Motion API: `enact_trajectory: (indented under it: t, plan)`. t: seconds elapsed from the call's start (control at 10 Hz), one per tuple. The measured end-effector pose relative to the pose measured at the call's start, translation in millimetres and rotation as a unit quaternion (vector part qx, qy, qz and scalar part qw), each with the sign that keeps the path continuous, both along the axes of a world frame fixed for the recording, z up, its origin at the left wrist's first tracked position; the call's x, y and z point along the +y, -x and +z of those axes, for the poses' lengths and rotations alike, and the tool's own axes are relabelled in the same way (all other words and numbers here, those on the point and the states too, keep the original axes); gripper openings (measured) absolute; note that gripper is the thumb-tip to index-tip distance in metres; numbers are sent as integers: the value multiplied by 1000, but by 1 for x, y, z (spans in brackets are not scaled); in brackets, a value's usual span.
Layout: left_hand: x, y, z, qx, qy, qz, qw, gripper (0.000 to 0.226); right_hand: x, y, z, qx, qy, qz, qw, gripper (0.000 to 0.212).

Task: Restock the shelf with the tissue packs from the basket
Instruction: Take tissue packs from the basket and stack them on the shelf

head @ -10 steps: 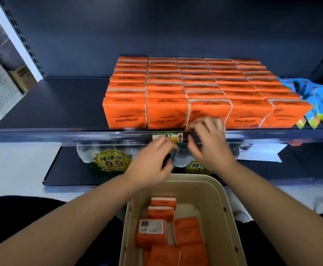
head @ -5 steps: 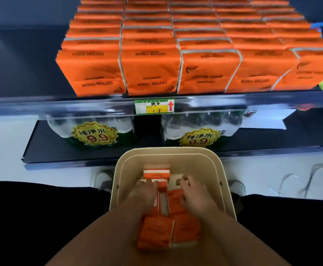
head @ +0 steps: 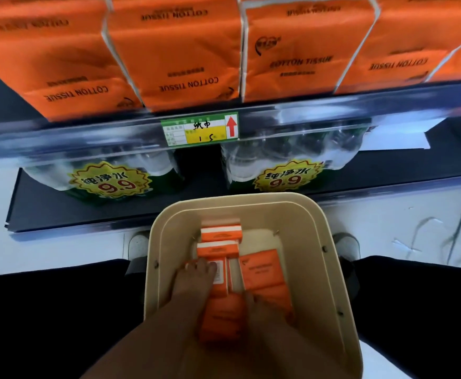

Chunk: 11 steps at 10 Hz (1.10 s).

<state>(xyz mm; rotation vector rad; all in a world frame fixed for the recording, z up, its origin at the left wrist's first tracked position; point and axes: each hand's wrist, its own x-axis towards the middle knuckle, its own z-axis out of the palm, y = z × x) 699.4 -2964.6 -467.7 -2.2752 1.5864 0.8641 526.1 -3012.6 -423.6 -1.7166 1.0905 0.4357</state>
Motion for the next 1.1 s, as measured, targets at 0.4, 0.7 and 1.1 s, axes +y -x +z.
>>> enact_trajectory:
  t: [0.4,0.7,1.1]
  plan:
    - [8,-8,-14,-17,0,-50,999,92,-2,-11,-26,78,-194,-168,963,27]
    - [14,-7,-7,-67,-14,-95,993,65,2,-28,-13,65,-272,-183,943,21]
    - [-7,-5,26,-62,13,-74,995,41,-17,-7,-29,88,-208,-63,972,40]
